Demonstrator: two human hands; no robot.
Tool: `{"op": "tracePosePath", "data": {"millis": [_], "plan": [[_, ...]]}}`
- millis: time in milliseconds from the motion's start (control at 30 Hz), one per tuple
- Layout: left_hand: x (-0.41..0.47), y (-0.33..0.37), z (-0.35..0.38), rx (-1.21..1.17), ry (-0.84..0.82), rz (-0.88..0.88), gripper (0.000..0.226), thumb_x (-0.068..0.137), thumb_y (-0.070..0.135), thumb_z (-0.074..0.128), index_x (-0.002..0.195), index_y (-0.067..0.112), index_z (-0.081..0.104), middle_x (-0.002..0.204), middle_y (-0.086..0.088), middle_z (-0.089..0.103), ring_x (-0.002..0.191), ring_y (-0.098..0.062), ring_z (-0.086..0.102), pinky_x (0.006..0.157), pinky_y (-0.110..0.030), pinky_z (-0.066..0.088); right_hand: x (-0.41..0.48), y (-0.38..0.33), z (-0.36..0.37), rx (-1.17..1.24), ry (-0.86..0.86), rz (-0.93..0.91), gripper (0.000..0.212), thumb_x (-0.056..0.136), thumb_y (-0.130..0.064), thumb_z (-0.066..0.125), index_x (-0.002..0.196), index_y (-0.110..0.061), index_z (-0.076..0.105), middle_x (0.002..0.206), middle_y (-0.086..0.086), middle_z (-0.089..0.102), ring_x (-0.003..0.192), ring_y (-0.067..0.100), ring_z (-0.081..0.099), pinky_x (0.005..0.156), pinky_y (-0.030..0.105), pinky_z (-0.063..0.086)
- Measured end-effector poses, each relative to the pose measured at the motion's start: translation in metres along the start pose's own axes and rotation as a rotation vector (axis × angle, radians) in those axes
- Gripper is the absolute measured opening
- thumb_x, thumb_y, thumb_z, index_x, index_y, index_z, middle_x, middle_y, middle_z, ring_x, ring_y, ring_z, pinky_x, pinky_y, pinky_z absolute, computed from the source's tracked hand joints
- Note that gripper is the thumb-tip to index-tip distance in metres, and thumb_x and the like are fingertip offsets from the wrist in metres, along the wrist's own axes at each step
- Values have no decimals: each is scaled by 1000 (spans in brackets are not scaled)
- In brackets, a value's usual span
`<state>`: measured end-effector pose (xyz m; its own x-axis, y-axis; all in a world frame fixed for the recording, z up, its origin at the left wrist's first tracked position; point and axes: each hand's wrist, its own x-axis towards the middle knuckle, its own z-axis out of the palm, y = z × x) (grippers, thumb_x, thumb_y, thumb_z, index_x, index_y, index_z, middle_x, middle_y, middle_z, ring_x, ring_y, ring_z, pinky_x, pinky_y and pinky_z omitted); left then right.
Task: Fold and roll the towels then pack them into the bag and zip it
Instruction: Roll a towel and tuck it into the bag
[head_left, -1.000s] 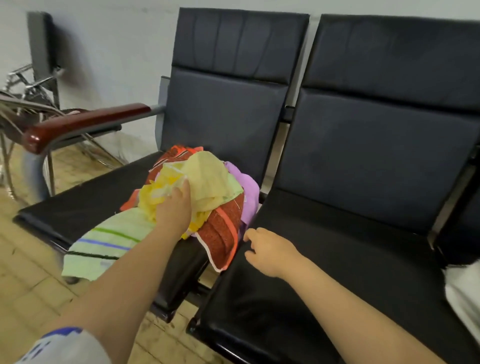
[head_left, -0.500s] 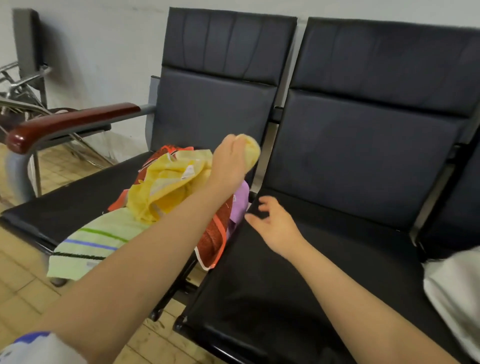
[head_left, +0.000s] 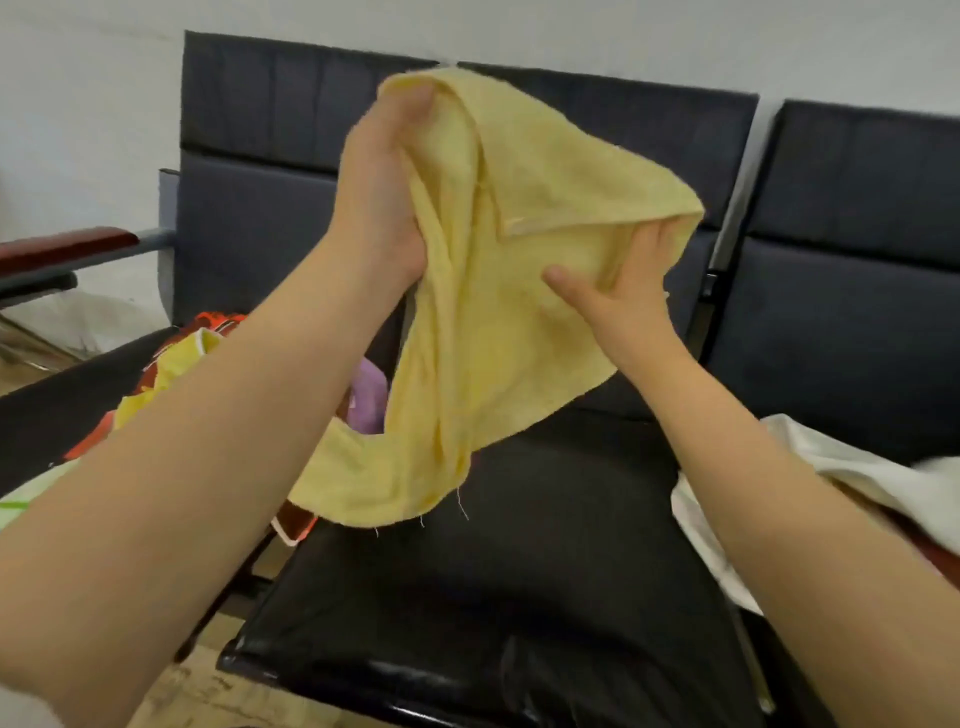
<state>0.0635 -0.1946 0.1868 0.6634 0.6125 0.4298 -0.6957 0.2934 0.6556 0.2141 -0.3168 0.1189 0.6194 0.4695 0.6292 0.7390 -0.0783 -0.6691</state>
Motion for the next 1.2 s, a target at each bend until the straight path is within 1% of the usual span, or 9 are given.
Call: {"op": "tracePosePath", "data": {"millis": [133,267,400,533,633,767,933,1067,1200], "plan": [[2,-16,8,226,75,-16,18,92,6,50,107,6,60,103,-12,66,94,-28,67,76,-42,58,14,4,-42,-312,180,20,134,64,-81,62,151,-21,-19,157,5,-30,147,29,-16,109,71,-6],[14,-68,-30,702,21,-207,16,85,8,57,97,0,64,92,-16,64,80,-22,64,70,-30,51,1,51,-42,-831,-117,191,116,76,-67,63,152,-26,-14,158,3,-27,147,37,-11,110,69,1],[-29,-138,-110,1508,121,-694,47,88,32,63,119,-3,55,117,-16,60,107,-32,58,82,-34,48,-59,108,-20,-957,-698,419,59,85,-43,59,135,-16,44,142,12,42,126,36,44,98,50,42],[-96,-195,-151,1802,-288,-1030,75,88,66,43,140,11,44,143,-10,45,129,-29,44,105,-37,35,-124,134,7,-794,-985,538,32,94,-43,50,86,-13,57,86,1,61,84,21,62,80,34,49],[-133,-221,-152,2024,-562,-844,74,82,69,47,138,21,42,138,-8,43,125,-29,41,100,-40,37,-164,135,35,-471,-964,595,36,97,-51,44,78,-21,52,80,-6,54,76,13,51,68,26,39],[-156,-226,-129,1645,-705,-703,65,87,45,57,143,24,33,130,-3,49,115,-22,49,93,-31,41,-193,132,62,-42,-717,830,46,95,-51,49,117,-13,63,110,-1,64,100,16,59,80,24,42],[-147,-219,-131,1006,-349,-929,68,87,48,58,145,21,33,138,12,44,123,-13,48,107,-30,35,-178,133,47,150,-427,886,35,102,-27,45,132,-11,51,130,0,53,121,20,52,97,24,39],[-141,-206,-116,953,-260,-1126,59,93,67,27,131,26,45,127,3,54,115,-21,54,99,-36,41,-135,124,14,818,-49,927,31,103,-22,41,132,-25,49,134,8,55,126,29,52,107,51,39],[-148,-216,-113,1161,-392,-913,64,84,67,51,135,29,46,130,3,58,114,-12,56,104,-36,43,-110,95,-24,1181,-59,763,40,102,-33,35,128,-11,56,122,13,65,113,30,62,97,47,48]]}}
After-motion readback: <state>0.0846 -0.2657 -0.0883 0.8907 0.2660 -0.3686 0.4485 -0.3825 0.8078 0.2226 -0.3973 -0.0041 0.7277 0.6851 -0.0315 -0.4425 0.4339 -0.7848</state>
